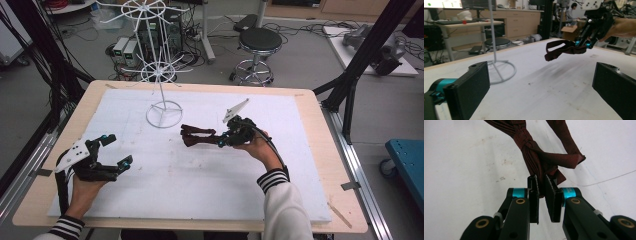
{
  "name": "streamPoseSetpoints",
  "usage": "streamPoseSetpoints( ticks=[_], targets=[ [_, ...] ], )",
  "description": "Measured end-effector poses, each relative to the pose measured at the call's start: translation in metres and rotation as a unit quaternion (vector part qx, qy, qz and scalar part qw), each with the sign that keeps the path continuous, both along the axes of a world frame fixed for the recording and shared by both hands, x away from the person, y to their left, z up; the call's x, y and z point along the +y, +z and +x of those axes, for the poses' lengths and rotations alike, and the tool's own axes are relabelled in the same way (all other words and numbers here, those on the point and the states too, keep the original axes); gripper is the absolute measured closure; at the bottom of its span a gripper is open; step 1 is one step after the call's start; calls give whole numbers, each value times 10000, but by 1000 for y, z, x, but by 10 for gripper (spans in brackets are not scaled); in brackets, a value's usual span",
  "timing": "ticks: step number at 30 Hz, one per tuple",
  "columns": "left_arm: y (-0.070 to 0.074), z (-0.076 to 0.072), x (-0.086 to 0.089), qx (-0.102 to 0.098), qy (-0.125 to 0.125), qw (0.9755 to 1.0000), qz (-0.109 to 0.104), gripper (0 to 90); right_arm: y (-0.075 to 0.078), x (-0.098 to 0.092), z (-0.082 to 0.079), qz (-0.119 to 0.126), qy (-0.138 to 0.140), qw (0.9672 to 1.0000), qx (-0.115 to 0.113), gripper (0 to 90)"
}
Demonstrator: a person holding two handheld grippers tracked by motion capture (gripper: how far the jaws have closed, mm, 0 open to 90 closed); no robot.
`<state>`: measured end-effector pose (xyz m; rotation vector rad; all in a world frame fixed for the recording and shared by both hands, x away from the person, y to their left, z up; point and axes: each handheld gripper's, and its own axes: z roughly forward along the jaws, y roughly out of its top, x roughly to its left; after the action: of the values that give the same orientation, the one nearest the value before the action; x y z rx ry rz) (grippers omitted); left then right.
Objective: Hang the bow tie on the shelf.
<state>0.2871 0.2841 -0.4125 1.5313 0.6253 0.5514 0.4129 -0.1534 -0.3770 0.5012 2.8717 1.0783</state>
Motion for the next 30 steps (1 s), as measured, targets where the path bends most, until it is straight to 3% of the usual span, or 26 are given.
streamPoseSetpoints(
  ticks=[11,18,30],
  targets=[
    [30,8,-23,-23,-579,9976,384,17,19,-1,-15,640,-5,9979,86,825],
    [48,11,-44,-105,-896,9935,696,17,30,0,-26,953,57,9954,121,825],
    [75,19,-78,-252,-1309,9872,876,17,38,12,-33,1346,201,9905,199,825]
  ],
)
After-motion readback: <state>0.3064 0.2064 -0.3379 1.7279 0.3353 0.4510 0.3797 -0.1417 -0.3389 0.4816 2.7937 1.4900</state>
